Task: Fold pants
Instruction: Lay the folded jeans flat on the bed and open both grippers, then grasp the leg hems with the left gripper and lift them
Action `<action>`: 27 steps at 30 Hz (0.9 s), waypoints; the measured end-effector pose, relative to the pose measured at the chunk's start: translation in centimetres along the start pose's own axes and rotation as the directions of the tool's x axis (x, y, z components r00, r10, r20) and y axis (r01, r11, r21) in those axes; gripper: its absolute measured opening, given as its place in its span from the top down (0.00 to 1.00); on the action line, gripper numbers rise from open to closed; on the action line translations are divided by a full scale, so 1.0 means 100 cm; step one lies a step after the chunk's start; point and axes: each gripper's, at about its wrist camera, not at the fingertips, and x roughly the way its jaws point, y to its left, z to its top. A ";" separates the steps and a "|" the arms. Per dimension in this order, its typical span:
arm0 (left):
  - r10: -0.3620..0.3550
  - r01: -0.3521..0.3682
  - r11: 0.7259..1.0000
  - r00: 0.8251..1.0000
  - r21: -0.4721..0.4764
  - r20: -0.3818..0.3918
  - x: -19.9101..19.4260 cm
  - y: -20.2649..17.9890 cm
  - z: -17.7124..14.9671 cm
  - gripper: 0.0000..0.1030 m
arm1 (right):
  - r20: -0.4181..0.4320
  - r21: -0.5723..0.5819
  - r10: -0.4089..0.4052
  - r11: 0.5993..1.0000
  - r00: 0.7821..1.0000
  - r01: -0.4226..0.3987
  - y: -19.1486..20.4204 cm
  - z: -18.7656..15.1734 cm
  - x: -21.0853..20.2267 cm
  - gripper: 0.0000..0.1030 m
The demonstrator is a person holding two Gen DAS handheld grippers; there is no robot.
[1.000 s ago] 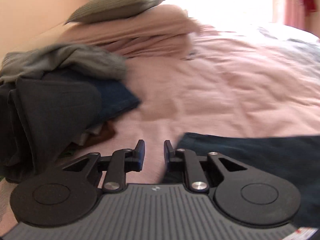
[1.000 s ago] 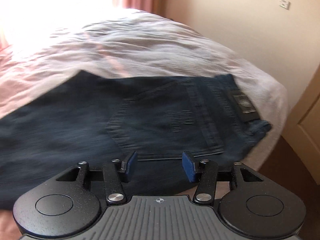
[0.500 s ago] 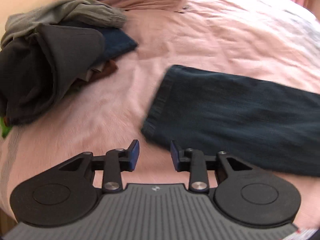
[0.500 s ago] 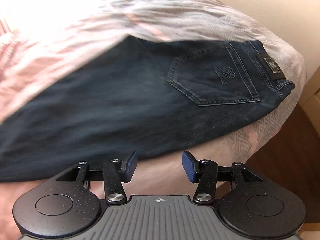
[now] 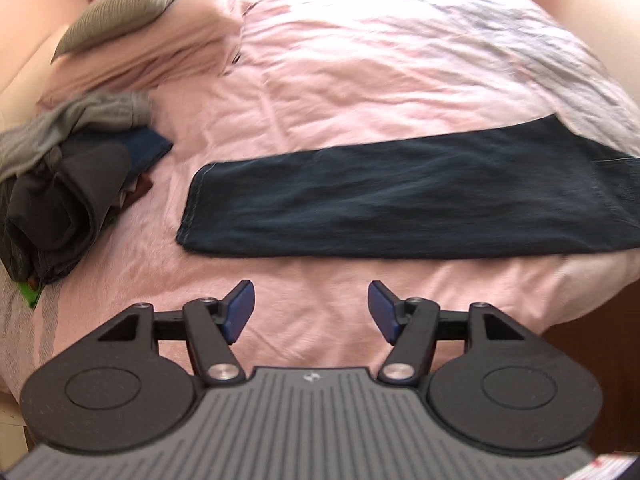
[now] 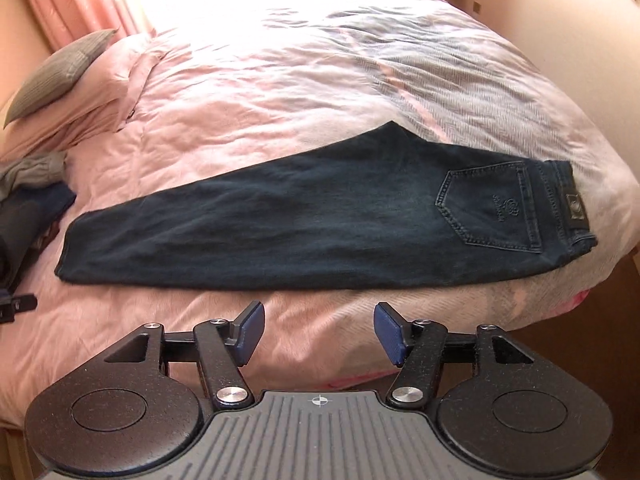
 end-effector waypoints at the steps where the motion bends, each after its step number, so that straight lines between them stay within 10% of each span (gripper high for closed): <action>1: -0.003 0.003 1.000 1.000 -0.004 0.003 -0.008 -0.008 0.000 0.39 | -0.003 -0.009 0.000 1.000 1.000 0.000 -0.002 -0.002 -0.006 0.44; 20: 0.041 -0.040 0.997 0.999 -0.067 0.015 -0.055 -0.109 -0.002 0.34 | -0.056 -0.100 0.070 0.992 0.996 -0.075 -0.102 -0.009 -0.038 0.43; 27: -0.030 0.034 0.981 0.999 -0.192 0.024 -0.022 -0.086 -0.011 0.33 | -0.065 -0.124 0.055 0.990 0.996 -0.062 -0.116 0.007 -0.013 0.43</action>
